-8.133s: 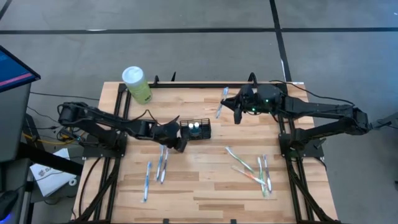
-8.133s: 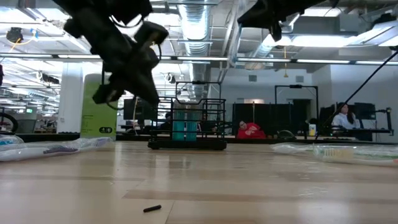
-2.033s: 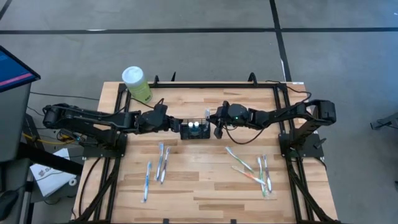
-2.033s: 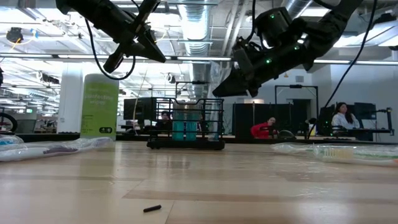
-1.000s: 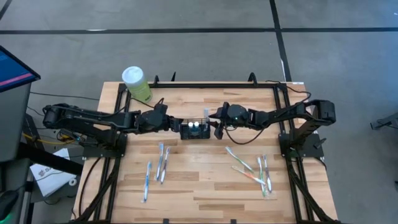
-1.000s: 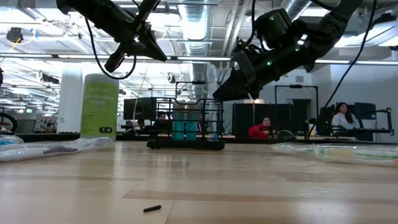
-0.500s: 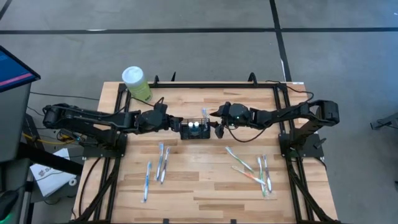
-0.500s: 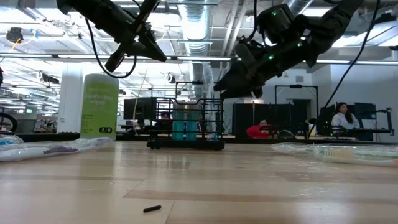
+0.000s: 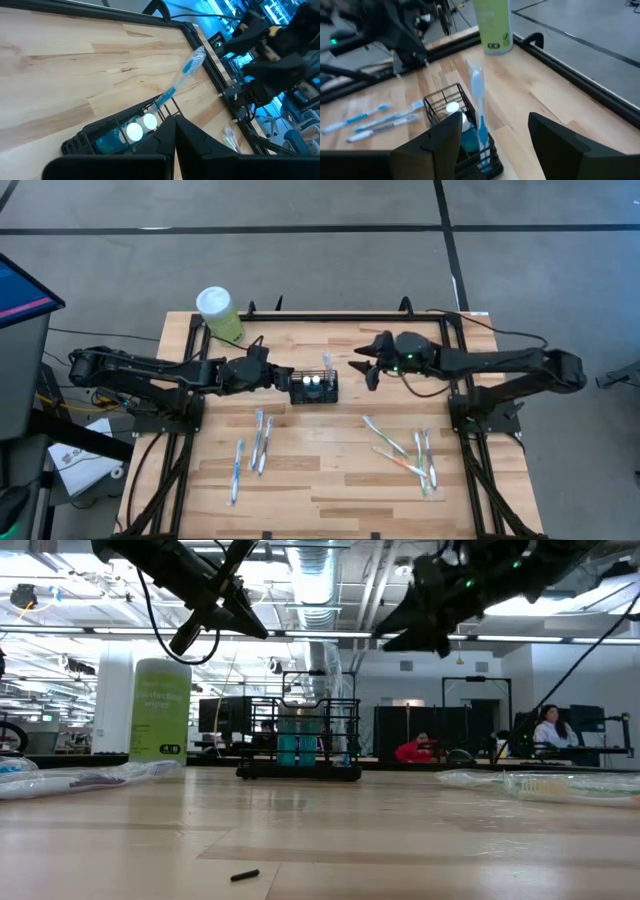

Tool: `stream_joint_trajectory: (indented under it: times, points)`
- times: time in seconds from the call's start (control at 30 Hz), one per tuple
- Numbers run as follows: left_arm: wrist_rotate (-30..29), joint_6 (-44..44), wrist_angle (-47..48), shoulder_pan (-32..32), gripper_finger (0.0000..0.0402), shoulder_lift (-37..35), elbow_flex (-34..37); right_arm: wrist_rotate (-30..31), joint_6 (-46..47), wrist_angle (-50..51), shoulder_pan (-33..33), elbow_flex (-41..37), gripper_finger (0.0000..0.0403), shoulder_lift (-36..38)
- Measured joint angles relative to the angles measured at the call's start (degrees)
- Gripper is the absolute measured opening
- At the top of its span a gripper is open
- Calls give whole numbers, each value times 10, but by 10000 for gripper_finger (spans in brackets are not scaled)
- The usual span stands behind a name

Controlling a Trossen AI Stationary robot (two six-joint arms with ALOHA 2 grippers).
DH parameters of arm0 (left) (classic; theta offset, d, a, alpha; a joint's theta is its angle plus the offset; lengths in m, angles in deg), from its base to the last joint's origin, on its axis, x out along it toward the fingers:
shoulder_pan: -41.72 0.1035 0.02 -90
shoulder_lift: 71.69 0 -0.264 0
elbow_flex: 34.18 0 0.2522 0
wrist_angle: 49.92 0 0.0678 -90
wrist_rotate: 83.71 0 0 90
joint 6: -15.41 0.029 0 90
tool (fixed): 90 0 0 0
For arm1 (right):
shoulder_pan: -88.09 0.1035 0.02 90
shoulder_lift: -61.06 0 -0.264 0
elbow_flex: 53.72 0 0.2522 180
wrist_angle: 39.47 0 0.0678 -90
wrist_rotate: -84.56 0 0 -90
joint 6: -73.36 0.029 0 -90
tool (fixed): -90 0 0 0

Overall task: Pick & Place toothbrushing station
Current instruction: Put the bottom blue toothbrush into the black mesh organizer

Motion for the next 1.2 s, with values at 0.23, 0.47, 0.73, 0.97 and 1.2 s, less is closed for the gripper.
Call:
stream_joint_trajectory:
  times: [0.23, 0.47, 0.73, 0.97, 1.2]
  points:
    - [47, 1, 0, -1, 0, 0, 0, 0, 93, 20, 1, 0, 201, 62]
    - [192, 7, 1, 3, 0, 0, 0, -2, 182, 19, 25, 0, 161, 88]
    - [236, 10, 0, -38, 0, -4, 0, 23, 256, 20, 76, 0, 37, 82]
    - [205, -6, 37, -102, 0, -3, 0, 112, 301, 14, 142, 0, 13, 83]
    - [216, -107, 130, -146, 0, -3, 0, 162, 332, 35, 199, 13, 2, 83]
